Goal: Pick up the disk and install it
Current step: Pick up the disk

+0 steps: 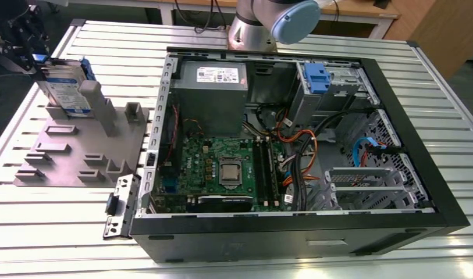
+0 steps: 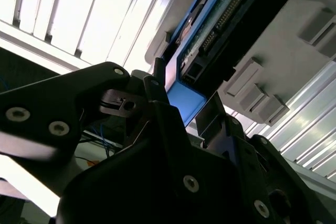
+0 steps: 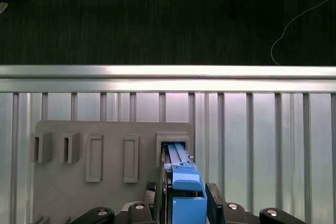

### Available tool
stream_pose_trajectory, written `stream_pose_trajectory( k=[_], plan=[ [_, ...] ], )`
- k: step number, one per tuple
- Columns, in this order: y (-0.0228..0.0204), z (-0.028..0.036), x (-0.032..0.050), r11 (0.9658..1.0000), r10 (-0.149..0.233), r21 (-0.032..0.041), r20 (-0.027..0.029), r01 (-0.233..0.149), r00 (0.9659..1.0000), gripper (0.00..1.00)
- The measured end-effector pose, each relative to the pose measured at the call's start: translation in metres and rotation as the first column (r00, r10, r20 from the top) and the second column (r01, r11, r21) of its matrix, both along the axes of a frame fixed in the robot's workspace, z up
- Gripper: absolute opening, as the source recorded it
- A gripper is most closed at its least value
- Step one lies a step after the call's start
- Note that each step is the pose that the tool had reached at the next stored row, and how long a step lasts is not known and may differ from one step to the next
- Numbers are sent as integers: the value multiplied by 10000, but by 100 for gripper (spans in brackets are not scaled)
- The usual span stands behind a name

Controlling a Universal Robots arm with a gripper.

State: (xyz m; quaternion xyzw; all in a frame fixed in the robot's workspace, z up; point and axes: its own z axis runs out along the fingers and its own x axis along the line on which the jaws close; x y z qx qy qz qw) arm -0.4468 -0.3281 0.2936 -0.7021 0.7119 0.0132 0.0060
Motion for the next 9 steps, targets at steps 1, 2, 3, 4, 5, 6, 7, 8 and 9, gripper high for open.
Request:
stream_pose_trajectory(
  k=[1,2,3,4,5,6,7,8,9],
  plan=[
    [0,-9,0,10000,0,0,-2,0,10000,49],
    [0,-16,0,10000,0,0,-4,0,10000,49],
    [0,-17,0,10000,0,-1,-6,0,10000,49],
    [0,-17,0,10000,0,-1,-7,0,10000,49],
    [0,-17,0,10000,0,-1,-7,0,10000,49],
    [0,-17,0,10000,0,0,-7,0,10000,49],
    [0,-18,0,10000,0,0,-5,0,10000,49],
    [0,-18,0,10000,0,0,-5,0,10000,49],
    [-1,-19,-1,10000,0,1,-4,0,10000,49]
  ],
)
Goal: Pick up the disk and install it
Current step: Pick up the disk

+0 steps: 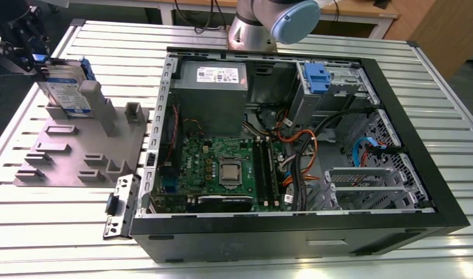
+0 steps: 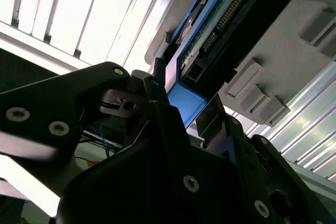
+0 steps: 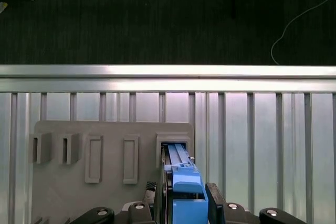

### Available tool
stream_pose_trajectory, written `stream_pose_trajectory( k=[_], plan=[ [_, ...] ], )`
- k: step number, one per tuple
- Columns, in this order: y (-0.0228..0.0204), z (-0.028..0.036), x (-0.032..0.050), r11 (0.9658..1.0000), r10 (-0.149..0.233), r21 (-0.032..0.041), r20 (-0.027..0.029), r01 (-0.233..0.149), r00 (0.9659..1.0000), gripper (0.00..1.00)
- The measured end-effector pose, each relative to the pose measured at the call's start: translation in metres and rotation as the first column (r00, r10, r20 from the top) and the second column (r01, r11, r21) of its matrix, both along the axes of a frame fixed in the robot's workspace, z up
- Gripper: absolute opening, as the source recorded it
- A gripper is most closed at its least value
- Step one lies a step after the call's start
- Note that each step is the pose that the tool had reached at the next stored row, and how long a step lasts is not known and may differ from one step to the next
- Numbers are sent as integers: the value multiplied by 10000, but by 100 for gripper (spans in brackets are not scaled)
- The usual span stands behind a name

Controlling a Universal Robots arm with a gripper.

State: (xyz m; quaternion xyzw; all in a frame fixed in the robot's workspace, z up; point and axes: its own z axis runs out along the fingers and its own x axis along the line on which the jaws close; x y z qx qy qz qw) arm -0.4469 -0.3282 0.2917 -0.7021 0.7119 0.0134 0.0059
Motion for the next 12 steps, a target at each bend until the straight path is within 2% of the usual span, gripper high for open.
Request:
stream_pose_trajectory(
  k=[7,8,9,10,12],
  plan=[
    [0,0,-10,10000,-71,0,-9,71,10000,49],
    [0,0,-10,10000,-73,8,-13,73,10000,49],
    [-2,-3,-8,10000,-76,61,-37,76,10000,49],
    [-3,-7,-8,9999,-80,83,-43,80,10000,49],
    [-3,-8,-8,9999,-81,82,-45,82,10000,49]
  ],
)
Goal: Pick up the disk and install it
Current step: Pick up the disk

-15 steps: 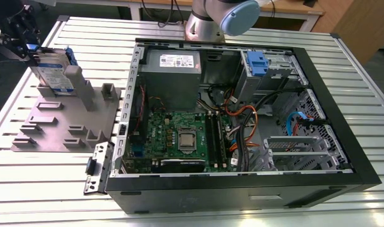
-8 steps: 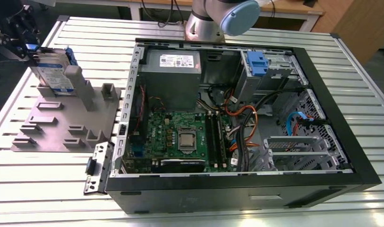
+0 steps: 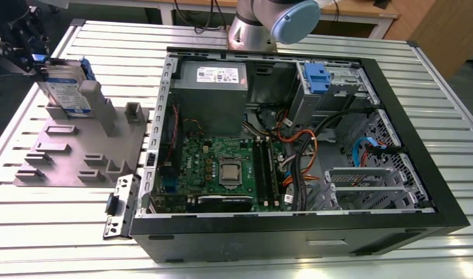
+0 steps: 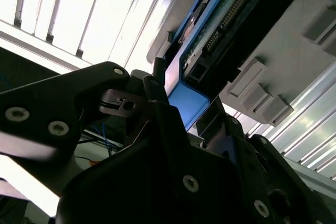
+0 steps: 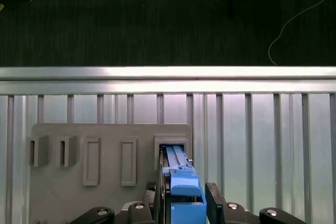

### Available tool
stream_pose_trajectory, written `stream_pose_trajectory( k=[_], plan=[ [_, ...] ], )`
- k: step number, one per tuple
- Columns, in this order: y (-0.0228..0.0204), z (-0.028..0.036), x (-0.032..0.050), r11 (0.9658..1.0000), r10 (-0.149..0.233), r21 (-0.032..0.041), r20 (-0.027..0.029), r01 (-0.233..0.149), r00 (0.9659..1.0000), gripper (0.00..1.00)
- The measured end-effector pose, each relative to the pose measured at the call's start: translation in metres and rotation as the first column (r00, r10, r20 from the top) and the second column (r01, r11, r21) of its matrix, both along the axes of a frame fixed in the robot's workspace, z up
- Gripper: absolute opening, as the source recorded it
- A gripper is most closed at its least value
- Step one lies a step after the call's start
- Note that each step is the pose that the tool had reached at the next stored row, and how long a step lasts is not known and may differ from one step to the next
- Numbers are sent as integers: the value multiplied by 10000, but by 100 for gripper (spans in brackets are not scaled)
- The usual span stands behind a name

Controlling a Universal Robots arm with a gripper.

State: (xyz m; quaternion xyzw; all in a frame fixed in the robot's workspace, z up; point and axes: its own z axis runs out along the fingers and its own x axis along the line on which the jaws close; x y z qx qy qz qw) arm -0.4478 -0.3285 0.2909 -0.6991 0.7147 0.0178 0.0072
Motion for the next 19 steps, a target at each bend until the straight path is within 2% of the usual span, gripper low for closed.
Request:
stream_pose_trajectory(
  k=[9,10,19],
  plan=[
    [-22,-2,1,10000,0,-26,1,0,10000,47],
    [-23,-2,1,10000,0,-26,1,0,10000,40],
    [-25,-3,2,10000,-19,-51,1,19,10000,40]
  ],
)
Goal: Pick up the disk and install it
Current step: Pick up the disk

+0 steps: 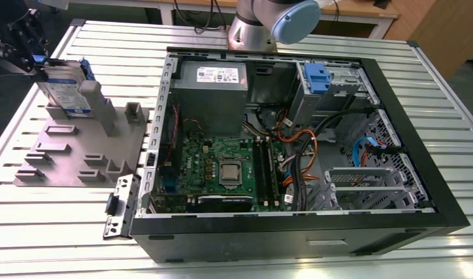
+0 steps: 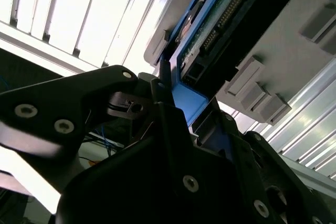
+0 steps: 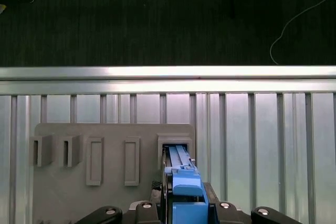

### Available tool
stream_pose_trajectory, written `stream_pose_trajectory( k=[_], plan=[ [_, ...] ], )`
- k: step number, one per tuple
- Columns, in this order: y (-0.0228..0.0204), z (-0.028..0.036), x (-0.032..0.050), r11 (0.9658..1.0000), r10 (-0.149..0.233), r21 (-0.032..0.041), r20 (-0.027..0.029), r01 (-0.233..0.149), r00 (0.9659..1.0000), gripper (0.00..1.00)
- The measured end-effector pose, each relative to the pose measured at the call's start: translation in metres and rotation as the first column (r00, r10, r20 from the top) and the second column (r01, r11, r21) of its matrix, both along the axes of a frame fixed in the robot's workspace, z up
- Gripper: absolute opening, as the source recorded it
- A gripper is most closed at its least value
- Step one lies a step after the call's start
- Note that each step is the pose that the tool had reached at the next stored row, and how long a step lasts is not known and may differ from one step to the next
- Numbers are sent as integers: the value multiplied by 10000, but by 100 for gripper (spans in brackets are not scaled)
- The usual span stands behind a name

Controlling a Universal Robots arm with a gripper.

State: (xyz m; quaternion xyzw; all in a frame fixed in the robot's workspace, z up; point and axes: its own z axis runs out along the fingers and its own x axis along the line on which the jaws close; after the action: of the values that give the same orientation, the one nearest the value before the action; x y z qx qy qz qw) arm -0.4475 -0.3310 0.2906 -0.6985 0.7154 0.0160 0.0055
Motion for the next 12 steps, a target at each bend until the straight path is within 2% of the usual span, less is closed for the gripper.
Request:
stream_pose_trajectory(
  k=[4,5,12],
  plan=[
    [0,0,0,10000,-6,0,-1,6,10000,42],
    [0,0,0,10000,-18,0,0,18,10000,48],
    [0,-2,1,9997,-246,-56,0,246,9997,48]
  ],
)
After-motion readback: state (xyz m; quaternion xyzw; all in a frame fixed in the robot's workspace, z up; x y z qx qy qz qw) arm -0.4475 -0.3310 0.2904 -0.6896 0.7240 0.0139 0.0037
